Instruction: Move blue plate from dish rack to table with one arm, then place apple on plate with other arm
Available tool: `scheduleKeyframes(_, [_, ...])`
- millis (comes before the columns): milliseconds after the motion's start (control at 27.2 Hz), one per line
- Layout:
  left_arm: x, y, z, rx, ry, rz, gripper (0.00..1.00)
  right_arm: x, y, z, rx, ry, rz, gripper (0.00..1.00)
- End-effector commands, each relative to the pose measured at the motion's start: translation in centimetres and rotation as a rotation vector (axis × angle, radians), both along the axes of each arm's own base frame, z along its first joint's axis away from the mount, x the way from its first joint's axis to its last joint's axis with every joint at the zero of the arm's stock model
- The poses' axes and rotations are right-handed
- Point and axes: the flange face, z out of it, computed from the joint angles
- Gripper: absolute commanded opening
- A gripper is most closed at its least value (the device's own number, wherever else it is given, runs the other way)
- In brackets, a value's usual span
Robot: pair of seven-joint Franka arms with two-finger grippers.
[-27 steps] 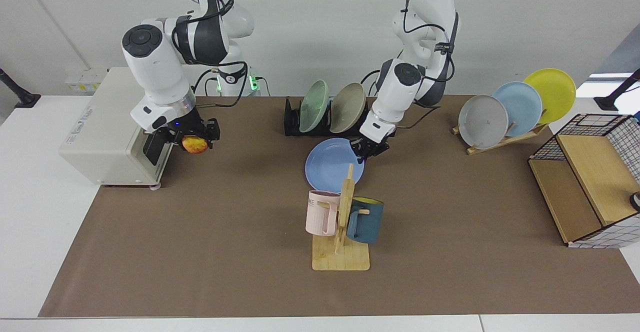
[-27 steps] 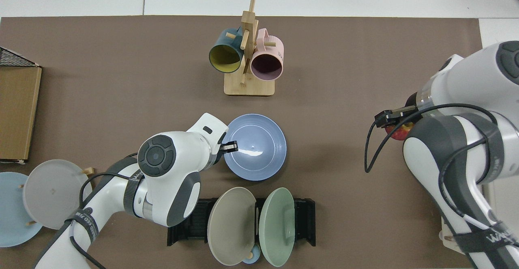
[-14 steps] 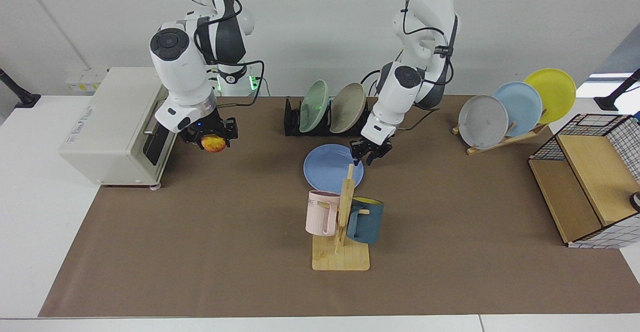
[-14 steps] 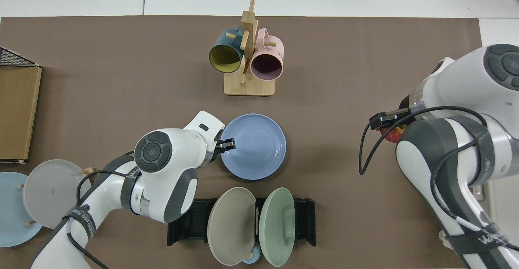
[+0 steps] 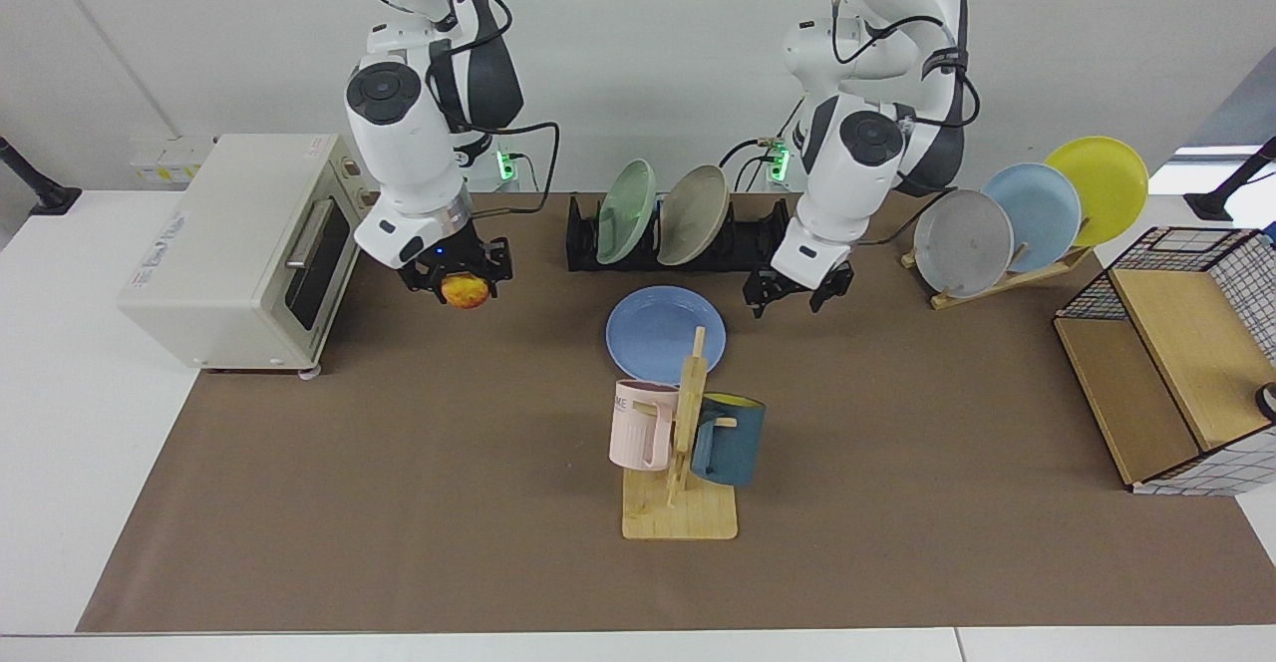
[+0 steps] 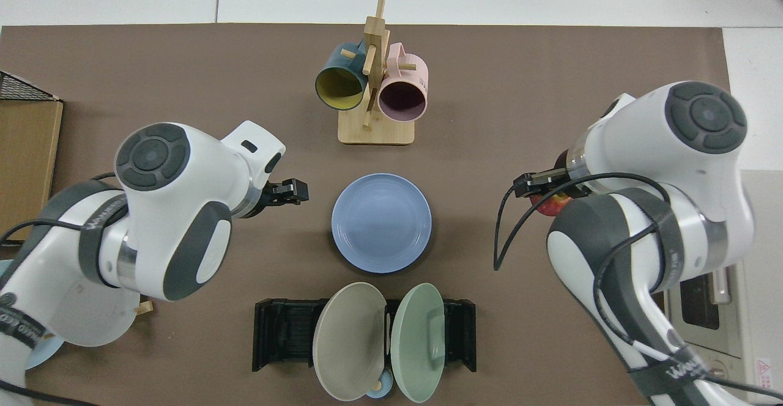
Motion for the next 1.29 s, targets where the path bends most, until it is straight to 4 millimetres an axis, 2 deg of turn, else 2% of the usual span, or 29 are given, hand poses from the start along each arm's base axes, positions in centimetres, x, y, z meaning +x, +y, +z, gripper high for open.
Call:
scheduleKeyframes(0, [-0.1,3.3,6.2,0.036,-0.005,-0.035,1.0,-0.7,5.5,-1.2,0.012,-0.023,-0.06,0.0])
scheduleKeyframes(184, [0.9,6.8,9.9,0.043,0.032,-0.053,1.0,-0.8,10.7,-2.4,0.013,-0.018,-0.056,0.0])
scheduleKeyframes(331, [1.2,10.6,11.5,0.044,0.052,-0.054,1.0,-1.5,14.1,-3.1,0.031,-0.044,-0.109,0.0])
scheduleKeyframes(515, [-0.6,14.4,15.6,0.042,0.01,-0.091,1.0,-3.2,18.8,-4.9,0.035,-0.039,-0.134,0.0])
scheduleKeyframes(699, [-1.6,16.4,16.5,0.038,0.027,-0.132,1.0,-5.3,24.1,-8.6,0.008,-0.021,-0.171,0.0])
scheduleKeyframes(809, [-2.0,16.6,17.0,0.038,0.025,-0.14,1.0,-5.4,25.2,-10.8,-0.002,-0.034,-0.152,0.0])
scheduleKeyframes(957, [-1.9,16.9,16.9,0.037,0.025,-0.137,1.0,-5.0,25.6,-13.1,0.001,-0.039,-0.154,0.0])
scheduleKeyframes(1251, [-2.0,16.9,17.0,0.037,0.024,-0.137,1.0,-4.7,26.2,-15.5,0.024,-0.039,-0.166,0.0])
